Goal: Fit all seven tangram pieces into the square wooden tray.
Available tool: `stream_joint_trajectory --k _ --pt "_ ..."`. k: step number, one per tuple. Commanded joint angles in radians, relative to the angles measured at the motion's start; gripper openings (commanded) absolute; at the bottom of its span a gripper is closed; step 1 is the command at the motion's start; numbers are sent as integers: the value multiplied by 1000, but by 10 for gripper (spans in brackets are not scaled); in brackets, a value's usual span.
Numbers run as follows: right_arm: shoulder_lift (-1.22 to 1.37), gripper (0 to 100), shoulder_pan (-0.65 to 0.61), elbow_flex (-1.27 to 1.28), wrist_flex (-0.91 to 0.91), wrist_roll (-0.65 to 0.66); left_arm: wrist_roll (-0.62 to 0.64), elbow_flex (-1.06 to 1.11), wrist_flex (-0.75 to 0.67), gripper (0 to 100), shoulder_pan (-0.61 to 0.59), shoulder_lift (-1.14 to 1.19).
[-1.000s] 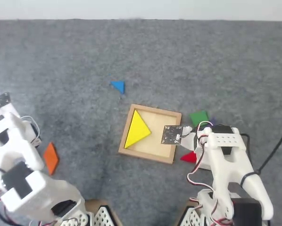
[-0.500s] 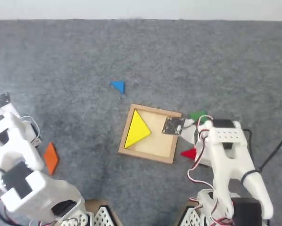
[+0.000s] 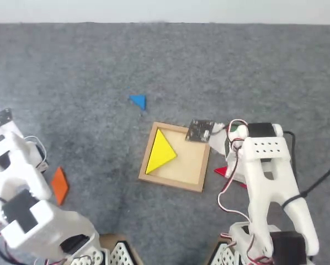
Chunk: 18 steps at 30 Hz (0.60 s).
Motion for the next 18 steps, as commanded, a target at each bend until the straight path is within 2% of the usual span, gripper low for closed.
stream_joint_trajectory --k 1,6,8,11,14,18 --pt "-2 184 62 54 -30 244 -12 -5 2 13 -2 -14" --pt "-2 282 151 133 -151 213 -14 -5 2 13 2 -15" --pt "-2 285 202 155 -188 204 -15 8 2 13 18 -40" --pt "-2 285 280 158 -229 124 -15 111 -37 13 77 -170" --pt "-4 285 298 161 -249 15 -12 243 -100 13 184 -396" --pt "-4 285 378 158 -354 -126 -8 344 -140 13 416 -638"
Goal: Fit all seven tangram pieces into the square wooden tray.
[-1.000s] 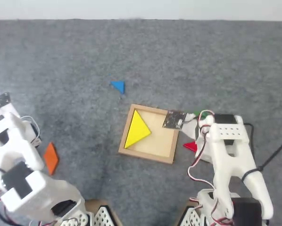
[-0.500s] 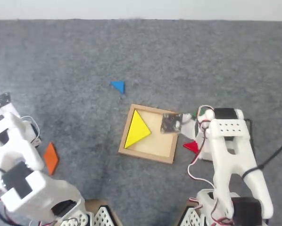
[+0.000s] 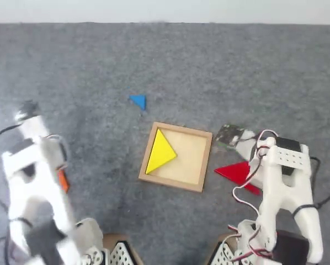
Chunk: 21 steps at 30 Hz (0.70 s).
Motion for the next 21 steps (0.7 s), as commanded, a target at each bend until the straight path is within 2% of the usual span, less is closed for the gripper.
stream_joint_trajectory --k 1,5,8,10,14,17,21 --pt "-1 285 104 -11 -88 -83 -2 31 -41 13 213 -229" --pt "12 284 217 -11 -114 -137 40 -19 -89 13 417 -184" --pt "8 284 222 -6 -85 -207 37 -130 -86 13 552 -31" --pt "8 284 219 -11 -54 -256 35 -229 -35 13 618 123" --pt "10 284 162 -6 -10 -270 -9 -392 130 13 727 387" --pt "7 284 73 -5 10 -328 32 -446 135 28 695 436" --pt "8 284 -65 -11 8 -466 95 -496 167 124 575 436"
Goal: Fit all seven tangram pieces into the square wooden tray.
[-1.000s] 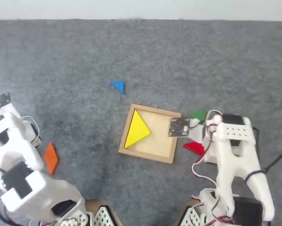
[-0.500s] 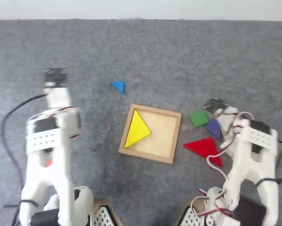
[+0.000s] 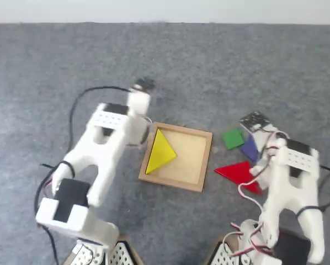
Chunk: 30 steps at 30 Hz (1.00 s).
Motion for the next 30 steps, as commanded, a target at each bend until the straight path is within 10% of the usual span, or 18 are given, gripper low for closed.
stream_joint_trajectory --k 1,30 --pt "-7 284 -120 -11 18 -115 40 -62 48 133 -86 -2" --pt "18 284 -308 95 -48 81 37 433 -183 177 54 -431"
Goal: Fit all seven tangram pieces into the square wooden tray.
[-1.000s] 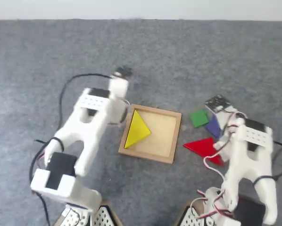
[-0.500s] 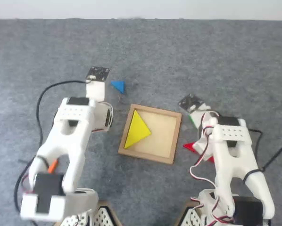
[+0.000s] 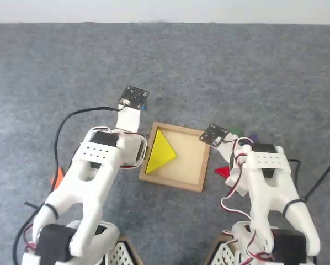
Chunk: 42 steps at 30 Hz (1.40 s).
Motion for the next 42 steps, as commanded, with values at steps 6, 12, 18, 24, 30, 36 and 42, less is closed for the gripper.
stream_joint_trajectory --k 6,12,18,24,30,36,42 --pt "239 284 -56 -206 65 -207 -21 31 -74 177 6 -2" --pt "401 284 -50 -361 145 -253 -26 48 -100 177 5 -3" --pt "398 284 -53 -365 133 -110 -21 48 -101 177 -34 -2" --pt "384 284 -50 -361 113 -61 25 48 -103 177 -29 0" --pt "384 284 -53 -359 113 49 25 48 -103 177 -28 0" --pt "384 287 -54 -361 117 173 25 48 -103 176 -28 0" --pt "381 288 -59 -365 119 206 25 51 -103 176 -28 -2"
